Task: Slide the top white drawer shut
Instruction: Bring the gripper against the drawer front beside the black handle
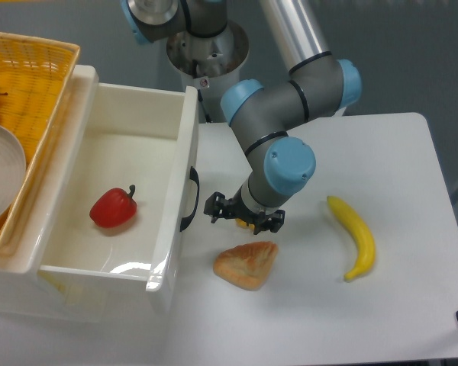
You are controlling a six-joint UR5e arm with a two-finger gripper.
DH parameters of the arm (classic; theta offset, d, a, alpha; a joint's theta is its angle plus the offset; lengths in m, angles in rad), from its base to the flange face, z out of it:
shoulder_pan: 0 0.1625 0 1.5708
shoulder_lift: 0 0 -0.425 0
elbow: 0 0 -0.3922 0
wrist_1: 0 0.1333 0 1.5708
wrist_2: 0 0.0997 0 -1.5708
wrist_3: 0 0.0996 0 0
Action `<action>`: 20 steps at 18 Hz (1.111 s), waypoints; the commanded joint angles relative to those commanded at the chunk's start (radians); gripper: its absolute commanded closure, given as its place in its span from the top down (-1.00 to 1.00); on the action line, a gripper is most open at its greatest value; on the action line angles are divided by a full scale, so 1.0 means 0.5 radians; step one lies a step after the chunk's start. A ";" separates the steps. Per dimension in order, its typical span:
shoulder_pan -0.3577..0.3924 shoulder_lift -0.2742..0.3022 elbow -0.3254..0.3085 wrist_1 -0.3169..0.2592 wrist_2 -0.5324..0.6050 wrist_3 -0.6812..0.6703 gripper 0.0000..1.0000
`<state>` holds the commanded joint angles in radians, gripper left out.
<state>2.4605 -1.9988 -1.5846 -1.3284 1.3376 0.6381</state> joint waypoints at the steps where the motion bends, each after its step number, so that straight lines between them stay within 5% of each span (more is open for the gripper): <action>1: 0.000 0.000 0.000 -0.003 0.000 0.000 1.00; 20: -0.028 0.052 0.009 -0.028 -0.086 -0.003 1.00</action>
<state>2.4467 -1.9727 -1.5800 -1.3422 1.2947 0.6366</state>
